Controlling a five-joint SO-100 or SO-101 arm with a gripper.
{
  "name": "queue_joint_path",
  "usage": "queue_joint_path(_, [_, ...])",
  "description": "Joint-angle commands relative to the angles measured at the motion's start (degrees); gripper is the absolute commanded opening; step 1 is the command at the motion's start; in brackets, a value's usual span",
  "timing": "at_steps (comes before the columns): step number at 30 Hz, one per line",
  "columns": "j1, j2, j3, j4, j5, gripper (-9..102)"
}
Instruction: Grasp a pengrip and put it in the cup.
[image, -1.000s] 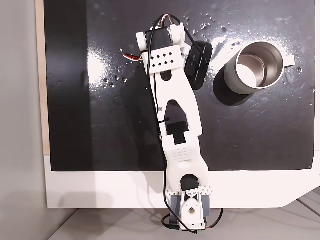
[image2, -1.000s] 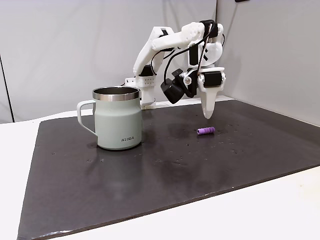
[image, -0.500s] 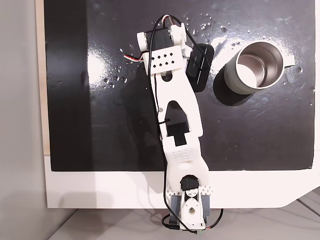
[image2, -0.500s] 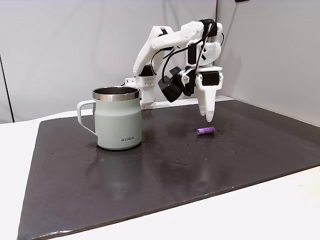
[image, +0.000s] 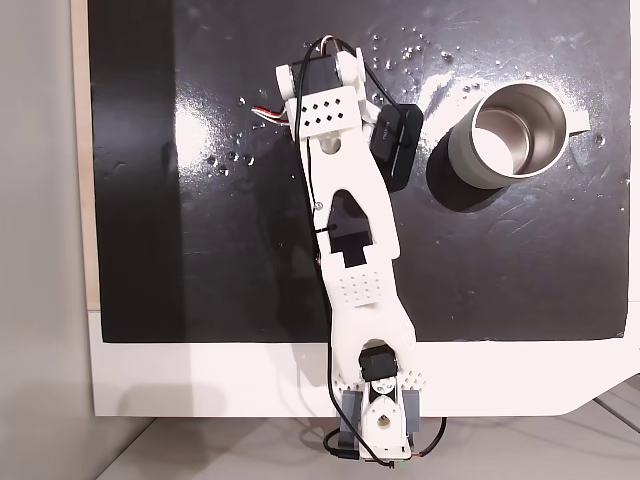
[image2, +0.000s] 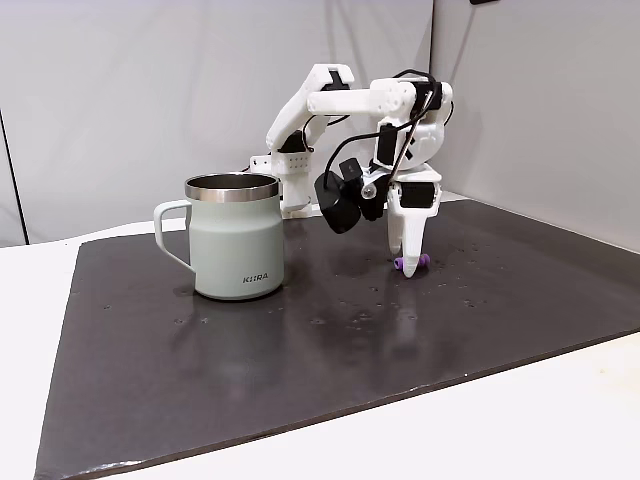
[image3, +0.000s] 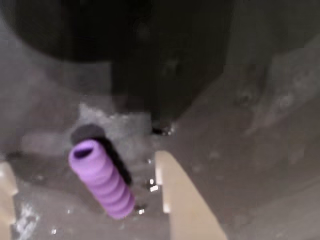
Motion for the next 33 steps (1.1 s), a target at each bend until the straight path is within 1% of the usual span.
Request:
queue_joint_path(1, [-0.53,-0.35,-4.31,0.97,-0.44,29])
queue_joint_path(10, [-2.64,-3.69,-7.29,0.62,-0.53,27])
queue_joint_path(11, [-2.72,-3.96,-7.56,0.62,-0.62,26])
queue_joint_path(14, [-2.72,-4.48,-7.82,0.62,-0.62,18])
queue_joint_path(19, [-2.46,-4.57,-8.00,1.05,-0.70,0])
queue_joint_path(26, [-2.11,-2.81,-7.73,2.02,-1.05,0])
queue_joint_path(33, [0.09,9.76,-5.45,2.81,-1.85,0])
